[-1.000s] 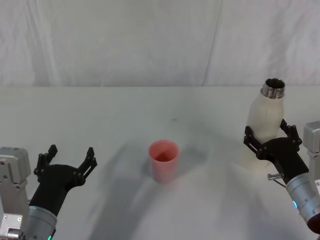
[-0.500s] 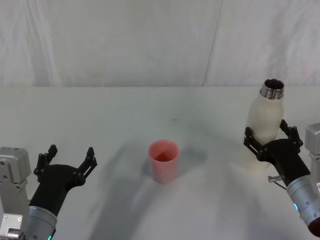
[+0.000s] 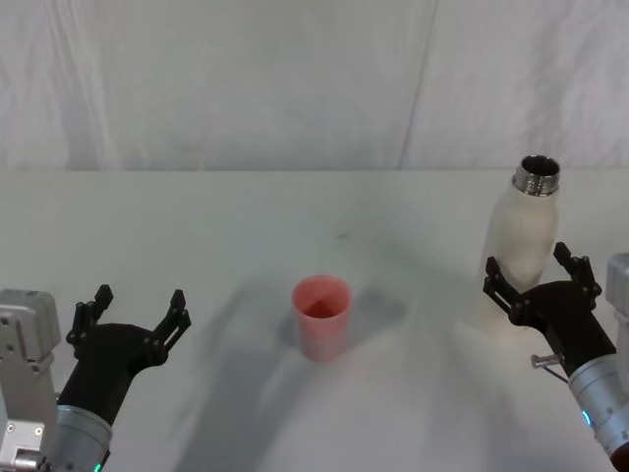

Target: Grasp the thermos with one hand and pour water into the cup lid.

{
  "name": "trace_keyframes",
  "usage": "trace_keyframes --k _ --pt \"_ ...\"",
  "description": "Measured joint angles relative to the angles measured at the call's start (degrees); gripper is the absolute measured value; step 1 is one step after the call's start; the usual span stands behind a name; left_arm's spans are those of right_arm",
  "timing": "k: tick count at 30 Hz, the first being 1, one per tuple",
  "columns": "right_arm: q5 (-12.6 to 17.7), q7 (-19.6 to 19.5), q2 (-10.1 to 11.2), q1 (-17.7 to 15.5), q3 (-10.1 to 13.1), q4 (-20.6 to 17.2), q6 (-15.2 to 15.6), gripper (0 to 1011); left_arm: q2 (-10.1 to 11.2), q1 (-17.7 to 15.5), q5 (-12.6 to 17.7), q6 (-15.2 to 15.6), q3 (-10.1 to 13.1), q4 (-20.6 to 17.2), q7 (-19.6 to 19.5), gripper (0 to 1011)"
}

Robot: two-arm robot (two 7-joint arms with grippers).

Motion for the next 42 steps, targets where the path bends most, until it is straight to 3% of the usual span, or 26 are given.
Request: trace_keyframes --k 23,42 --pt "1.21 1.49 1.30 -7.95 0.31 -6.96 -1.57 1000 0.00 0.00 0.00 0.00 0.00 0.00 0.00 1001" --pt "1.10 2.06 1.47 -10.09 -1.61 -6.63 -3.01 1000 0.00 0.00 0.00 0.00 0.00 0.00 0.00 1001"
